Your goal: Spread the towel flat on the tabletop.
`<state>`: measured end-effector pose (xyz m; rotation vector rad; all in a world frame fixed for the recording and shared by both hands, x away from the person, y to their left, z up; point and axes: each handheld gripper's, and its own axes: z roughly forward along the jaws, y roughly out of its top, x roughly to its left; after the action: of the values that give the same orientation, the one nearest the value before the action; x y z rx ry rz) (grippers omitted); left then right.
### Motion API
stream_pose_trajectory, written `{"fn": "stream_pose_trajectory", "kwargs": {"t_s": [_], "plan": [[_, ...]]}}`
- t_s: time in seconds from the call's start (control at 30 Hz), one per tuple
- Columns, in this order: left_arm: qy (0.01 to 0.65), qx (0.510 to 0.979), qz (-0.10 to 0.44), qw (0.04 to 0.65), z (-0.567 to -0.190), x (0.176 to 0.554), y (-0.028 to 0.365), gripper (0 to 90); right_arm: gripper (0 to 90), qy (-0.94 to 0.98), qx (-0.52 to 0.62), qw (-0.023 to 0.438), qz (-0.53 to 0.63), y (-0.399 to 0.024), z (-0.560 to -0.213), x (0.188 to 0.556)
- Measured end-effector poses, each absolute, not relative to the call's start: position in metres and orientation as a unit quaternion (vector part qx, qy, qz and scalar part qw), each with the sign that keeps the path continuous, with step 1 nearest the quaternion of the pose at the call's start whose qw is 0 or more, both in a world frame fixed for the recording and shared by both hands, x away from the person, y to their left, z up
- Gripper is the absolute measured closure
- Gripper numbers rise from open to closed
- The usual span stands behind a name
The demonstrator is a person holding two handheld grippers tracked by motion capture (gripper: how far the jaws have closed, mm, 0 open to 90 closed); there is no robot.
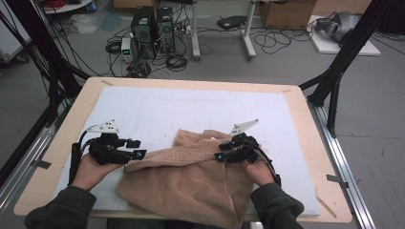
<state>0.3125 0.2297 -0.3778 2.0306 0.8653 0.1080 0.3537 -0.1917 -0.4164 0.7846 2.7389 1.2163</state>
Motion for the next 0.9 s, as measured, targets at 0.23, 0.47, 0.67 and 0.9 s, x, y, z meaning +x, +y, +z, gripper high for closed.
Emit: {"fn": "stream_pose_trajectory", "kwargs": {"t_s": [0.23, 0.47, 0.67, 0.9], "plan": [[0.334, 0.868, 0.022, 0.366, -0.420, 0.312, 0.202, 57.0, 78.0, 0.894, 0.244, 0.005, 0.376, -0.181, -0.430, 0.352], [0.336, 0.862, 0.040, 0.379, -0.423, 0.306, 0.204, 82.6, 84.8, 0.896, 0.225, 0.001, 0.382, -0.186, -0.420, 0.343], [0.333, 0.852, 0.070, 0.398, -0.408, 0.305, 0.205, 85.2, 84.9, 0.890, 0.213, 0.026, 0.401, -0.193, -0.399, 0.335], [0.331, 0.822, 0.118, 0.449, -0.376, 0.311, 0.207, 85.7, 84.9, 0.880, 0.208, 0.047, 0.424, -0.200, -0.366, 0.332]]}}
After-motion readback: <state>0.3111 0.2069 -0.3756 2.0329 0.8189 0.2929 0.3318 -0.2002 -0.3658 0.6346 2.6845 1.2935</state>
